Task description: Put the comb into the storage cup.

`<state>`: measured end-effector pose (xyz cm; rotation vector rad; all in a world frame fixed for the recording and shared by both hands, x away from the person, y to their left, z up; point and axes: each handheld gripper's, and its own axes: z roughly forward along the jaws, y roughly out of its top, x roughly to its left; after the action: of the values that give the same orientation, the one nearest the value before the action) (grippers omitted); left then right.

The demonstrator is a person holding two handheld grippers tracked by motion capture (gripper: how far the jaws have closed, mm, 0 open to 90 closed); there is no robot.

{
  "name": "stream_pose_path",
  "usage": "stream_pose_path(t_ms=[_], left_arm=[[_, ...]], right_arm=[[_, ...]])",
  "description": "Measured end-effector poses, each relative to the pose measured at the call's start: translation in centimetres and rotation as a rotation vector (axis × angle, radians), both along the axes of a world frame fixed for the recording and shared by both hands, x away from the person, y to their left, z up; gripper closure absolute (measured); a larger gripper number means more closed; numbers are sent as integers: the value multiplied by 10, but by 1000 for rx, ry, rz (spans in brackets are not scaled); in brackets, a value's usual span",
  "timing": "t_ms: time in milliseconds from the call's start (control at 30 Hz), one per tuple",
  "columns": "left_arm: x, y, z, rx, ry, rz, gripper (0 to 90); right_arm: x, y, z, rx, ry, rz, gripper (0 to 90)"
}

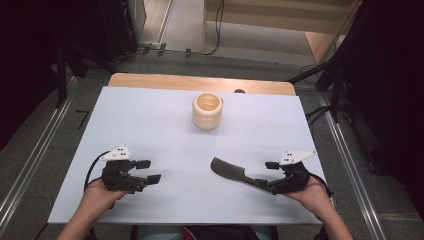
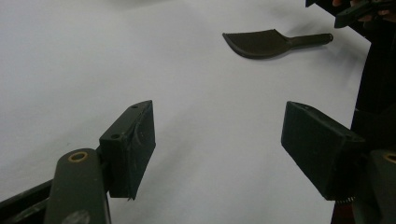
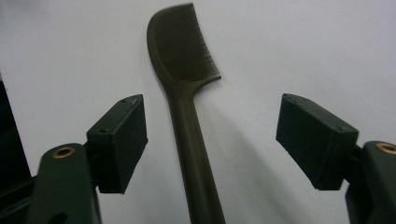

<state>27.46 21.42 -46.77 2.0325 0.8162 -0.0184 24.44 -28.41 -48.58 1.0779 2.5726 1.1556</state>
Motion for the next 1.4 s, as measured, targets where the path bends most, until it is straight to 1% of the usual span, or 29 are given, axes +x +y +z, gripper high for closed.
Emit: stream_pose_path(t_ms=[67, 200, 300, 367, 433, 500, 633, 700, 767, 800, 900, 1000, 1133, 1233, 1300, 1400], left_arm=[[0, 0, 0, 0, 0, 0, 269], [0, 0, 0, -1, 2, 1, 269], [0, 0, 0, -1, 3, 0, 269], [1, 0, 0, -2, 3, 1, 269], [1, 0, 0, 0, 2, 0, 269], [1, -1, 0, -1, 2, -1, 269], [1, -1, 0, 1, 2, 0, 269], [1, -1, 0, -2, 3, 0, 269], [1, -1, 0, -2, 2, 0, 269], [1, -1, 0, -1, 4, 2, 269], [1, -2, 0, 0, 3, 3, 269], [1, -2, 0, 3, 2, -1, 269], [1, -3, 0, 7, 3, 0, 269], [2, -3, 0, 11, 1, -4, 269], [2, -3, 0, 8, 3, -1, 269], [2, -3, 0, 9, 6, 1, 269]], right_arm=[[-1, 0, -3, -14, 18, 0, 249], [-3, 0, -7, -37, 36, 0, 252], [-5, 1, -10, -58, 49, 23, 312], [-6, 1, -11, -74, 73, 23, 346], [-5, 2, -13, -87, 78, 36, 386], [-5, 4, -15, -97, 99, 33, 419], [-4, 8, -19, -130, 105, 44, 510], [-3, 9, -19, -140, 94, 46, 569], [-4, 10, -18, -156, 93, 51, 615], [-5, 11, -18, -169, 86, 61, 643], [-5, 14, -17, -199, 84, 70, 654], [-5, 16, -17, -213, 92, 61, 667], [-1, 17, -17, -203, 124, 41, 699], [-1, 16, -18, -190, 119, 45, 703], [-1, 16, -18, -198, 105, 58, 704], [0, 17, -16, -207, 105, 66, 704]])
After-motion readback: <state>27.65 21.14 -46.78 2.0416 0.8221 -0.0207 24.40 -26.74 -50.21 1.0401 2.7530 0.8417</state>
